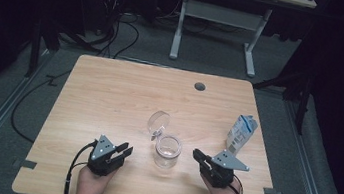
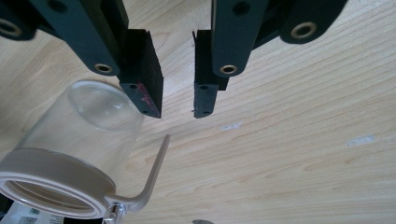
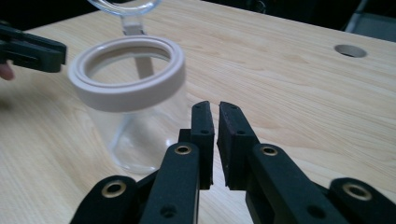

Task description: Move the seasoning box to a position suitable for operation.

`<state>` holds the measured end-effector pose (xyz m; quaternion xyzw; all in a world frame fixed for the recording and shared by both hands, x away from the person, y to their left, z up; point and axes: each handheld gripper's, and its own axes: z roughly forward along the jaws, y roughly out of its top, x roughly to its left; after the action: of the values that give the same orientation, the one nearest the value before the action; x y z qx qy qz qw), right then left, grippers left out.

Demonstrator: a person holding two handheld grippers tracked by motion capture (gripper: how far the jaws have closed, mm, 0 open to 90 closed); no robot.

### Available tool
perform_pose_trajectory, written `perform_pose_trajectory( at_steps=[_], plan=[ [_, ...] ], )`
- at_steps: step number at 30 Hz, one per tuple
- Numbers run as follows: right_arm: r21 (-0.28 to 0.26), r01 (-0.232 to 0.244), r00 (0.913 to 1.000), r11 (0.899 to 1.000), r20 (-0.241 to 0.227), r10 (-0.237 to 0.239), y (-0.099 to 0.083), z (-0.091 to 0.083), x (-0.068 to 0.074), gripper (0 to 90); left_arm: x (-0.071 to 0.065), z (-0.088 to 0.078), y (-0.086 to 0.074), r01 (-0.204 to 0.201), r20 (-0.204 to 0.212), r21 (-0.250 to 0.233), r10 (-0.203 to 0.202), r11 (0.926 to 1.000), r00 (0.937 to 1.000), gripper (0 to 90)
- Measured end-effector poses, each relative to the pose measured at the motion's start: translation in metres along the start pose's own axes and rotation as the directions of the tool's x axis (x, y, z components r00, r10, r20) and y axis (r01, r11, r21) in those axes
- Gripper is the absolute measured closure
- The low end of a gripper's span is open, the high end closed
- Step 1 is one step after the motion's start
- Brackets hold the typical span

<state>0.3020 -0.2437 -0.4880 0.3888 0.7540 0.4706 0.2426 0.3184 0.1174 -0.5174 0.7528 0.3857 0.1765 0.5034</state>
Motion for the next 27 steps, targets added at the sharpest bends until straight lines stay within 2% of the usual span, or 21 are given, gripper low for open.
perform_pose_trajectory(
  at_steps=[2, 7, 9, 12, 17, 22, 27],
  plan=[
    [0.009, 0.009, 0.9998, 1.0, 0.02, -0.009, -0.003, -0.003, -0.002, 82.9, -0.001, 0.0, 0.0, -0.003, 0.005, 0.005, 0.003, 1.0, 1.0, 70.2],
    [0.032, -0.024, 0.9987, 0.999, 0.046, 0.022, -0.015, -0.012, -0.013, 81.2, -0.001, 0.0, 0.0, -0.008, 0.012, -0.001, 0.008, 1.0, 0.9999, 68.8],
    [0.041, -0.025, 0.9968, 0.999, 0.076, 0.022, -0.02, -0.018, -0.018, 80.5, -0.002, 0.0, 0.0, -0.01, 0.012, -0.001, 0.01, 0.9999, 0.9999, 68.5],
    [0.046, -0.034, 0.9946, 0.998, 0.1, 0.029, -0.024, -0.026, -0.025, 79.5, -0.004, 0.0, 0.001, -0.037, 0.004, 0.005, 0.037, 0.9993, 0.9993, 67.8],
    [0.052, -0.058, 0.9866, 0.997, 0.155, 0.049, -0.031, -0.041, -0.038, 79.2, -0.007, 0.001, 0.0, -0.055, 0.003, 0.013, 0.055, 0.9984, 0.9985, 66.9],
    [0.048, -0.081, 0.978, 0.996, 0.196, 0.07, -0.035, -0.052, -0.053, 77.7, -0.007, 0.002, 0.0, -0.056, 0.002, 0.008, 0.056, 0.9984, 0.9984, 66.8],
    [0.033, -0.115, 0.9642, 0.993, 0.244, 0.104, -0.035, -0.058, -0.066, 75.3, -0.007, 0.002, 0.0, -0.054, 0.003, 0.009, 0.054, 0.9985, 0.9985, 66.6]
  ],
)
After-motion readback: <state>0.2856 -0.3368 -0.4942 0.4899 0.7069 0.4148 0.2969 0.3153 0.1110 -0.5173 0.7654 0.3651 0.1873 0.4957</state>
